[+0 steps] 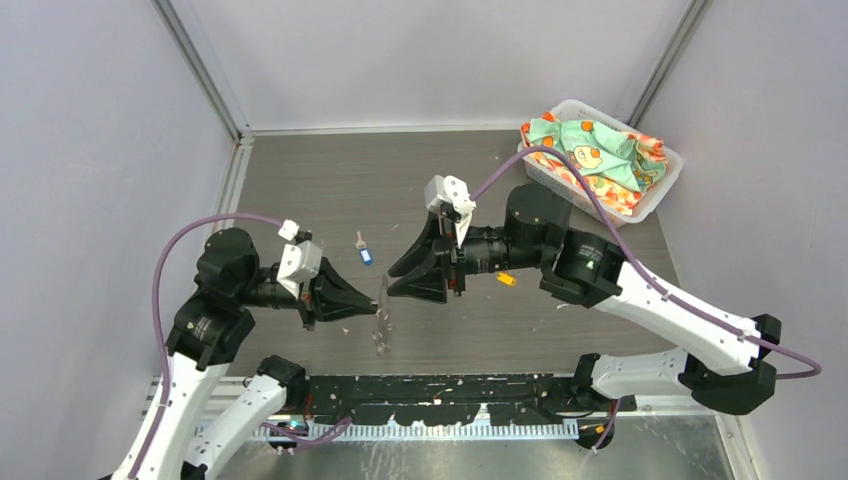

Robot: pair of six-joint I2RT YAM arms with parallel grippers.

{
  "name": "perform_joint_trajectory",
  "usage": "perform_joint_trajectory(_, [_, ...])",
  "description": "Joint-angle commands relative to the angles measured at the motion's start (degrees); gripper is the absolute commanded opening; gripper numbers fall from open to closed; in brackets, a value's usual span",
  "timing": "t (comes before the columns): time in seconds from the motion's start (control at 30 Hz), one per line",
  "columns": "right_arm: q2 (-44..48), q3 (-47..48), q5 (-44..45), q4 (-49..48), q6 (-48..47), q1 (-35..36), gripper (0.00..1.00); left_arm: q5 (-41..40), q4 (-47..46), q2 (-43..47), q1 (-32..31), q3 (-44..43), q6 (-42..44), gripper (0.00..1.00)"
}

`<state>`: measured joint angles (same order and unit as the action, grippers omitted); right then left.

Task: Put the keys on the keyring

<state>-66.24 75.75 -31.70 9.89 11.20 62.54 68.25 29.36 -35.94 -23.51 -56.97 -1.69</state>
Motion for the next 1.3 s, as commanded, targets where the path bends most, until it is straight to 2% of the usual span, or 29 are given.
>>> perform_joint_trajectory(0.0, [-3.3,9.6,1.9,21.0,-10.8,0.1,0.4,0.8,8.6,-1.1,0.1,-3.9,12.7,0.0])
perform_joint_trajectory(0.17, [-6.5,14.3,2.4,24.6,-15.8,1.4,0.35,0.2,9.0,-2.1,0.1,-4.4,14.2,0.0])
perform_joint_trajectory(0.47, [-9.1,15.8,6.5,25.1,-21.3,5.6,0.31,-0.6,9.0,-2.4,0.1,-4.6,16.3,0.0])
perform_joint_trajectory(1.03, [-11.7,17.2,8.4,22.9,-21.2,6.6,0.27,1.1,9.3,-1.9,0.0,-4.5,17.3,0.0])
perform_joint_trajectory(1.13, [-12.2,17.9,8.3,23.3,-21.3,6.6,0.23,1.3,9.4,-1.9,0.0,-4.5,17.1,0.0])
perform_joint_trajectory(1.27, [-12.8,18.3,8.4,23.7,-21.2,6.7,0.13,1.6,9.4,-1.8,0.0,-4.6,17.0,0.0])
